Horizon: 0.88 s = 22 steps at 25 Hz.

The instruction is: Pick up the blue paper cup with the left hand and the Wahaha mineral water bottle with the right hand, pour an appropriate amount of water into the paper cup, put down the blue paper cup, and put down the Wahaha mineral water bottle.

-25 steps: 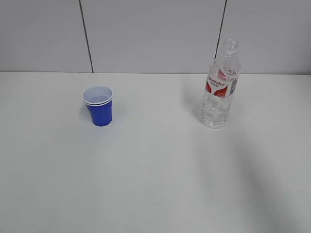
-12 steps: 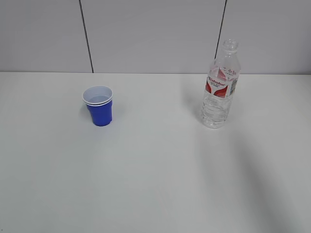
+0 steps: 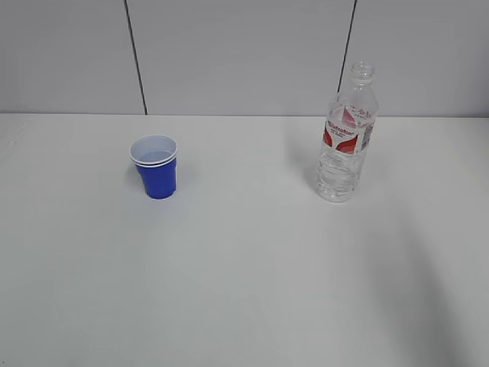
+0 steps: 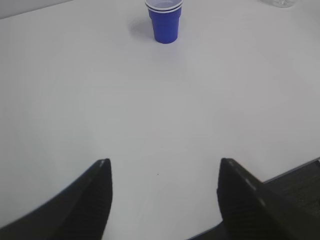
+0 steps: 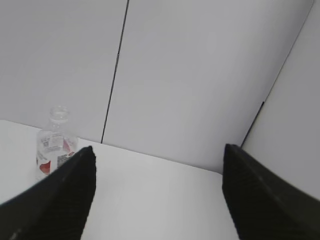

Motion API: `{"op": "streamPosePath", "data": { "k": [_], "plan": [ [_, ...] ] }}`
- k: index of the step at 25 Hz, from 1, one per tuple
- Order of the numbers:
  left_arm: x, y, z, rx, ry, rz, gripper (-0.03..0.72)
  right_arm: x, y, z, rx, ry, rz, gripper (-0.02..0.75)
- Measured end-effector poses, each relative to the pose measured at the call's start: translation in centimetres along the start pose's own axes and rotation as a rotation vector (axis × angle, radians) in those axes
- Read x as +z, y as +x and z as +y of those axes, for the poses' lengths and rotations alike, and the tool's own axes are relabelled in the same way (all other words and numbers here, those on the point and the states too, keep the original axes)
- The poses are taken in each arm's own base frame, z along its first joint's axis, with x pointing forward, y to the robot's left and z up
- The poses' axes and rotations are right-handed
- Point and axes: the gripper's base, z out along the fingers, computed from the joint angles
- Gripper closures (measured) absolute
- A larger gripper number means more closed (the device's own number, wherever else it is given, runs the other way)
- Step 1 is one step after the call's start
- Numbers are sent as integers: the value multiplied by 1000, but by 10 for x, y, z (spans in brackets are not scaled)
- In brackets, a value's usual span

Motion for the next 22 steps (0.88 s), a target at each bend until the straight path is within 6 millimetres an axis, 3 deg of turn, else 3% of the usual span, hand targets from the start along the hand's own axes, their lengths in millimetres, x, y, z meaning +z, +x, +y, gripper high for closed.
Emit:
{"op": "streamPosePath", "data": {
  "k": [8,17,22],
  "plan": [
    [0,0,0,0,0,0,189,-42,20,7,60,-87,119,151],
    [0,0,0,0,0,0,189,-72,41,14,87,-139,235,151],
    [0,0,0,0,0,0,189,-84,64,22,104,-168,319,150]
  ]
}}
